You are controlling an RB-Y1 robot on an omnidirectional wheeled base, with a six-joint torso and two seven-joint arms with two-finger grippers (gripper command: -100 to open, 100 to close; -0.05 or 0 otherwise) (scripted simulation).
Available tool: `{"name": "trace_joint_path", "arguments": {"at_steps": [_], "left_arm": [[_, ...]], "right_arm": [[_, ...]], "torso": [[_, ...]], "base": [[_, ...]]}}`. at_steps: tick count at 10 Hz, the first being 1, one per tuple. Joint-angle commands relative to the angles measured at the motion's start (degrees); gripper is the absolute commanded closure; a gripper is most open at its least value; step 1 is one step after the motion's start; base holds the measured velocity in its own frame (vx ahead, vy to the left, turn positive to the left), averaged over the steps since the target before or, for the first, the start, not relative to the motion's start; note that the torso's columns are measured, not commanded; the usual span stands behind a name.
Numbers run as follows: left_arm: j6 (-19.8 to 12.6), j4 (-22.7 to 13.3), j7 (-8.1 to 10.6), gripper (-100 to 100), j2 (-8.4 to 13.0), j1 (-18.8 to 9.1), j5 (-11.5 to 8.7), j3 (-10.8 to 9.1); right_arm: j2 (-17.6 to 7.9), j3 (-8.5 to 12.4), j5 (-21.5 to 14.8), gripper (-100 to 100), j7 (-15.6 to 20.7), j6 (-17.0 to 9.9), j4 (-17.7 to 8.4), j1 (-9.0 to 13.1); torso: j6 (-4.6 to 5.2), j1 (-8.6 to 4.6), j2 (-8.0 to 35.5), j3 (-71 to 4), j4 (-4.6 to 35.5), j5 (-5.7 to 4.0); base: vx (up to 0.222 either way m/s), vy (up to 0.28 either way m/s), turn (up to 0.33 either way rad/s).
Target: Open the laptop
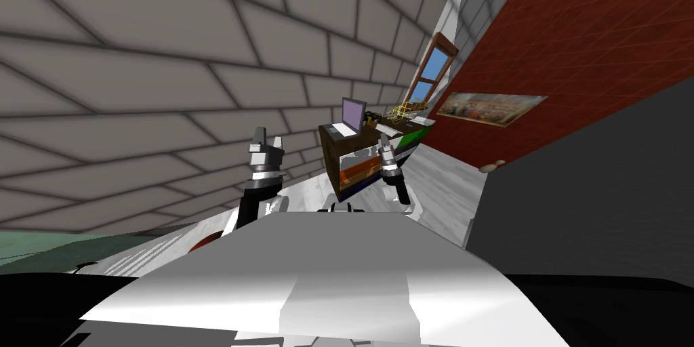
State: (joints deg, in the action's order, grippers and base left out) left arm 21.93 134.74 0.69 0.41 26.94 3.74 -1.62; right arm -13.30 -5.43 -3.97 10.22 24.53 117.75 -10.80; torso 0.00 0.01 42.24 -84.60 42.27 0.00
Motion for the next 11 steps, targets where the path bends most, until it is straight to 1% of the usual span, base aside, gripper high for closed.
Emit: {"name": "trace_joint_path", "arguments": {"at_steps": [1, 2, 3, 4, 5, 6, 7, 8, 9, 10, 11], "left_arm": [[0.0, 0.0, 0.0, 0, 0.0, 0.0, 0.0, 0.0], [0.0, 0.0, 0.0, 0, 0.0, 0.0, 0.0, 0.0], [0.0, 0.0, 0.0, 0, 0.0, 0.0, 0.0, 0.0], [0.0, 0.0, 0.0, 0, 0.0, 0.0, 0.0, 0.0], [0.0, 0.0, 0.0, 0, 0.0, 0.0, 0.0, 0.0], [0.0, 0.0, 0.0, 0, 0.0, 0.0, 0.0, 0.0], [0.0, 0.0, 0.0, 0, 0.0, 0.0, 0.0, 0.0], [0.0, 0.0, 0.0, 0, 0.0, 0.0, 0.0, 0.0], [0.0, 0.0, 0.0, 0, 0.0, 0.0, 0.0, 0.0], [0.0, 0.0, 0.0, 0, 0.0, 0.0, 0.0, 0.0], [0.0, 0.0, 0.0, 0, 0.0, 0.0, 0.0, 0.0]], "right_arm": [[-1.48, -0.77, -2.28, -100, 1.6, -0.04, -4.14, 3.83], [-2.56, -1.31, -3.87, -100, 2.65, 0.12, -6.03, 6.09], [-2.56, -1.31, -3.87, -100, 2.65, 0.12, -6.97, 6.31], [-3.67, -1.89, -5.51, -100, 3.74, 0.27, -9.16, 8.66], [-3.67, -1.89, -5.51, -100, 3.74, 0.27, -9.91, 8.86], [-4.8, -2.49, -7.19, -100, 4.87, 0.4, -11.84, 11.03], [-4.8, -2.49, -7.19, -100, 4.87, 0.4, -12.93, 11.46], [-5.96, -3.13, -8.9, -100, 6.02, 0.51, -14.69, 13.6], [-5.96, -3.13, -8.9, -100, 6.02, 0.51, -16.01, 14.09], [-7.14, -3.81, -10.65, -100, 7.19, 0.6, -17.91, 16.16], [-7.14, -3.81, -10.65, -100, 7.19, 0.6, -19.15, 16.73]], "torso": [[0.0, -0.09, 0.1, 0.06, 0.03, -0.03], [0.02, -0.03, 0.08, 0.06, 0.03, -0.02], [0.0, 0.0, 0.05, 0.04, 0.02, 0.0], [0.01, 0.05, -0.02, 0.0, 0.0, 0.01], [0.0, -0.01, 0.04, 0.02, 0.01, 0.0], [0.01, 0.02, 0.02, 0.02, 0.01, 0.0], [0.0, 0.06, 0.02, 0.01, 0.01, 0.01], [0.01, 0.04, 0.0, 0.01, 0.0, 0.01], [0.0, -0.02, 0.02, 0.02, 0.01, -0.01], [0.01, -0.02, 0.02, 0.02, 0.01, -0.01], [0.0, -0.02, 0.07, 0.05, 0.02, -0.01]], "base": [[-0.079, -0.063, 0.02], [-0.074, -0.058, 0.026], [-0.057, -0.049, 0.012], [-0.074, -0.06, 0.024], [-0.062, -0.048, 0.02], [-0.058, -0.032, 0.033], [-0.049, -0.031, 0.018], [-0.052, -0.039, 0.033], [-0.047, -0.037, 0.02], [-0.06, -0.038, 0.038], [-0.044, -0.03, 0.02]]}}
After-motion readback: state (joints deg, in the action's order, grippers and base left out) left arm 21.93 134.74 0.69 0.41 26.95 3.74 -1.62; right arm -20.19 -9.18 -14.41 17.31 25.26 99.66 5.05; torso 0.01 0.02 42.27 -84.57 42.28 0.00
